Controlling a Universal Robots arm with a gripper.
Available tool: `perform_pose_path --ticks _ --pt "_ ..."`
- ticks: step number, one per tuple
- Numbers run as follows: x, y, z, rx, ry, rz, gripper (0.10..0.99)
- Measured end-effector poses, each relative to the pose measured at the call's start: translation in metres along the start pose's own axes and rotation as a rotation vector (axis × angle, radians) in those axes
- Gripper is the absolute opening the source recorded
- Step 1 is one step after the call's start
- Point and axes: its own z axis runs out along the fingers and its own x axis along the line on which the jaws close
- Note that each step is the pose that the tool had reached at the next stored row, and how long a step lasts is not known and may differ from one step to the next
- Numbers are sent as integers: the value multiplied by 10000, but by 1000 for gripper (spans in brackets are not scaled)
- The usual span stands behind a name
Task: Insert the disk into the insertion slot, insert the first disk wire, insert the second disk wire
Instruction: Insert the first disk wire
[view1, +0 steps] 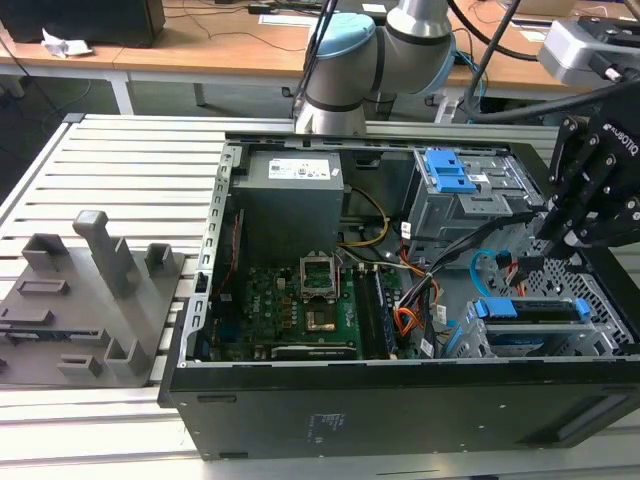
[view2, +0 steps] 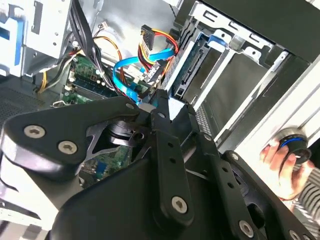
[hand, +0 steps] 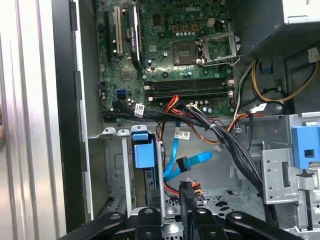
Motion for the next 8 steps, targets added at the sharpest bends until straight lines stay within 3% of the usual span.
perform_pose_path --ticks 2,8 --pt "-11 0 39 -1 -4 147 302" --pt "-162 9 220 -2 2 195 302"
